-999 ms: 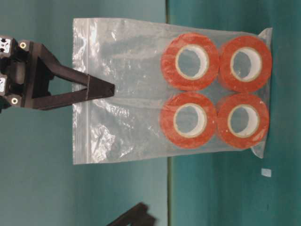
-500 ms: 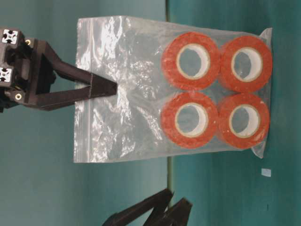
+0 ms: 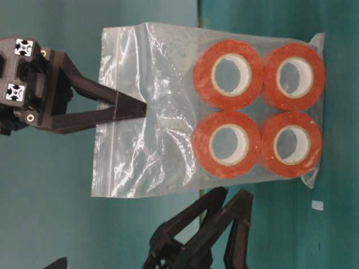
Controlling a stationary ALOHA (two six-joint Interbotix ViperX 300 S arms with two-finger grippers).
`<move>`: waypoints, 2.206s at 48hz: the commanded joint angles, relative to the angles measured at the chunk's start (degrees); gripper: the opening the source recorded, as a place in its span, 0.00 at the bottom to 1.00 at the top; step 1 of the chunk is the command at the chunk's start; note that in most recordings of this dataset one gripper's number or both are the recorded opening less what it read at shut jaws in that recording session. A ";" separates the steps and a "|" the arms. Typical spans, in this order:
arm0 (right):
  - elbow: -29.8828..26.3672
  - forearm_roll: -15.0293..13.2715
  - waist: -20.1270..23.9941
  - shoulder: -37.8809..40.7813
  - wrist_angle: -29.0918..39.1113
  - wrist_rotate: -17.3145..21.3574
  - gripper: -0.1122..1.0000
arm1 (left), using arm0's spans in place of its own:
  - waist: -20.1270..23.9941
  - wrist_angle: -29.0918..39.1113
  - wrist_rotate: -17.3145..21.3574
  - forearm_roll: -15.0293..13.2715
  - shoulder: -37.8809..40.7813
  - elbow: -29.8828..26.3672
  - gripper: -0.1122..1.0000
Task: Hand over the clear zip bag and make it stand upright.
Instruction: 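Open the left gripper and reach it under the hanging bag, then close the left gripper on the bag's bottom edge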
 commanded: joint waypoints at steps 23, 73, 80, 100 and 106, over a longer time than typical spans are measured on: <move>0.26 0.00 -0.26 -1.05 -0.44 -0.18 0.11 | -0.70 -7.03 -2.55 0.09 10.20 -6.24 0.95; 1.14 0.00 -0.79 -1.14 -0.88 0.00 0.11 | -1.58 -12.39 -5.62 0.09 17.58 -11.95 0.90; 1.23 0.00 -0.79 -1.14 -0.88 0.09 0.11 | -1.58 -12.48 -5.62 0.09 17.58 -11.95 0.87; 1.32 0.00 -0.79 -1.14 -1.41 0.18 0.11 | -2.29 -11.07 -2.72 0.09 17.58 -12.22 0.31; 1.41 0.00 -0.79 -1.14 -1.14 0.18 0.11 | -2.72 -11.07 -2.64 0.09 17.58 -12.39 0.31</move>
